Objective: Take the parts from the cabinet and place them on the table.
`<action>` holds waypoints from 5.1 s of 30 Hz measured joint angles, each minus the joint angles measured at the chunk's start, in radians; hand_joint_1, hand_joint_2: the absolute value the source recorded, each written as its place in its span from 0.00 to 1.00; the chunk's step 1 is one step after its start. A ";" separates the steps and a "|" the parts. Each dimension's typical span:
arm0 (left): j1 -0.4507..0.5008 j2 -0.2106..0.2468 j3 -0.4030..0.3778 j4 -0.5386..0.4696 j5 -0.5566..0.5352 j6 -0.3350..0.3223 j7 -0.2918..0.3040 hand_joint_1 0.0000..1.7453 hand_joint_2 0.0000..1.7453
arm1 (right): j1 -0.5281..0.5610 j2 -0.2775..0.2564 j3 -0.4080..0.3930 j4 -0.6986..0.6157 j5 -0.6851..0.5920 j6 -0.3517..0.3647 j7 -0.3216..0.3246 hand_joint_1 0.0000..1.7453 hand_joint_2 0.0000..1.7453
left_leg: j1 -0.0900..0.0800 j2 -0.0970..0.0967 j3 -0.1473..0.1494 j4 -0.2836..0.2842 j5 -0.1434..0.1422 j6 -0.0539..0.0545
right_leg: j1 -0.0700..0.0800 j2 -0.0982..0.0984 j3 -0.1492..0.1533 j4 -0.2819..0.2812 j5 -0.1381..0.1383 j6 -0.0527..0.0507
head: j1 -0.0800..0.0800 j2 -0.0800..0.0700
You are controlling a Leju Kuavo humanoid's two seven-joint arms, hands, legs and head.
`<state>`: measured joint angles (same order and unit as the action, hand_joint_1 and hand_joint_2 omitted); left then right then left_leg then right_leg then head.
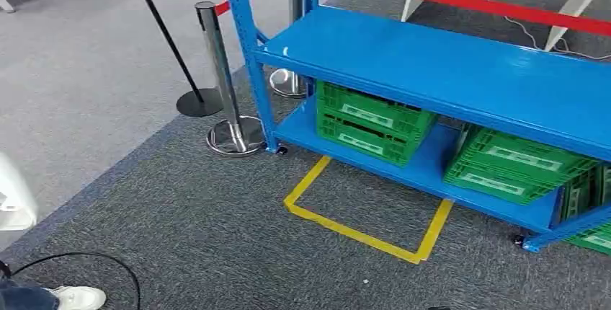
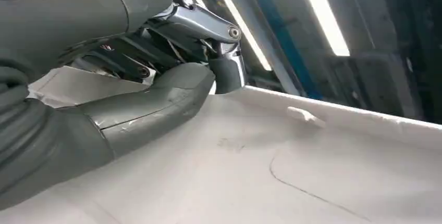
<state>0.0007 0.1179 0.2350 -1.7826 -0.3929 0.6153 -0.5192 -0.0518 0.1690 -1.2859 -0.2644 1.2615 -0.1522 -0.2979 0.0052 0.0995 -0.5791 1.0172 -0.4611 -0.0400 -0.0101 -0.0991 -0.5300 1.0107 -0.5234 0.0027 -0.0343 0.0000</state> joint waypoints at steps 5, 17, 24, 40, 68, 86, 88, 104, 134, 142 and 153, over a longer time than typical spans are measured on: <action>-0.005 -0.002 0.000 -0.010 -0.028 -0.014 0.006 1.00 1.00 | -0.009 0.002 0.011 0.004 0.005 0.002 -0.005 0.00 0.00 | 0.007 -0.067 -0.001 -0.014 0.013 0.041 | -0.007 -0.012 0.011 0.000 -0.017 0.033 | 0.003 0.000; -0.037 -0.024 -0.001 -0.015 -0.025 -0.014 0.015 1.00 1.00 | 0.001 0.002 0.016 0.009 -0.002 0.000 -0.014 0.00 0.00 | 0.005 -0.222 -0.025 0.002 0.018 0.032 | -0.006 0.182 -0.024 0.012 0.011 0.011 | 0.013 0.000; -0.081 -0.028 -0.029 -0.007 -0.047 -0.015 0.028 1.00 1.00 | 0.005 0.002 0.015 0.010 -0.018 0.003 -0.014 0.00 0.00 | 0.006 -0.105 -0.143 0.248 -0.102 -0.002 | -0.007 0.086 -0.011 0.000 0.015 -0.016 | 0.000 0.000; -0.109 -0.026 -0.086 0.013 -0.022 -0.014 0.036 1.00 1.00 | 0.009 0.002 0.008 0.010 -0.025 0.004 -0.013 0.00 0.00 | -0.007 -0.118 -0.031 -0.002 0.027 0.066 | 0.000 0.096 -0.127 0.274 -0.146 0.027 | 0.010 0.000; -0.118 -0.004 -0.105 0.022 0.023 -0.036 0.036 1.00 1.00 | 0.008 0.003 0.004 0.010 -0.020 0.006 -0.014 0.00 0.00 | -0.002 -0.082 -0.021 -0.010 0.028 0.060 | 0.005 0.061 -0.016 0.056 -0.054 0.029 | 0.008 0.000; -0.118 -0.002 -0.116 0.027 0.020 -0.047 0.036 1.00 1.00 | 0.016 0.002 0.002 0.010 -0.010 0.024 -0.014 0.00 0.00 | 0.004 -0.112 -0.162 0.274 -0.109 0.013 | 0.004 0.080 -0.021 -0.015 0.035 -0.016 | 0.005 0.000; -0.117 -0.001 -0.117 0.029 0.020 -0.047 0.036 1.00 1.00 | 0.017 0.002 0.002 0.010 -0.010 0.024 -0.014 0.00 0.00 | 0.006 -0.111 -0.179 0.306 -0.112 0.011 | 0.004 0.067 -0.021 -0.015 0.033 -0.015 | 0.005 0.000; -0.110 -0.003 -0.120 0.031 0.016 -0.044 0.039 1.00 1.00 | 0.017 0.002 0.002 0.010 -0.005 0.019 -0.009 0.00 0.00 | -0.004 -0.159 -0.019 -0.004 0.022 0.071 | 0.007 0.100 -0.150 0.257 -0.077 0.031 | 0.015 0.000; -0.095 0.003 -0.121 0.031 0.002 -0.053 0.048 1.00 1.00 | 0.019 0.006 0.001 0.010 -0.001 0.026 0.003 0.00 0.00 | -0.002 -0.149 -0.017 -0.005 0.020 0.074 | 0.005 0.098 -0.160 0.286 -0.100 0.035 | 0.014 0.000; -0.097 0.002 -0.120 0.032 -0.002 -0.053 0.055 1.00 1.00 | 0.018 0.006 0.001 0.010 -0.001 0.027 0.004 0.00 0.00 | 0.007 -0.256 -0.028 -0.005 0.026 0.033 | -0.002 0.170 -0.029 -0.008 0.036 0.010 | 0.013 0.000; -0.108 0.010 -0.122 0.035 -0.011 -0.053 0.060 1.00 1.00 | 0.016 0.010 0.001 0.011 0.002 0.038 0.002 0.00 0.00 | -0.001 -0.012 -0.013 0.018 0.011 0.014 | 0.005 0.012 0.007 -0.017 0.011 0.005 | 0.004 0.000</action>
<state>-0.1075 0.1278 0.1129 -1.7472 -0.4036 0.5619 -0.4589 -0.0360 0.1789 -1.2852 -0.2533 1.2631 -0.1141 -0.2964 0.0039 0.0872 -0.5926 1.0353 -0.4498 -0.0256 -0.0053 -0.0873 -0.5229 0.9934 -0.5127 0.0077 -0.0301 0.0000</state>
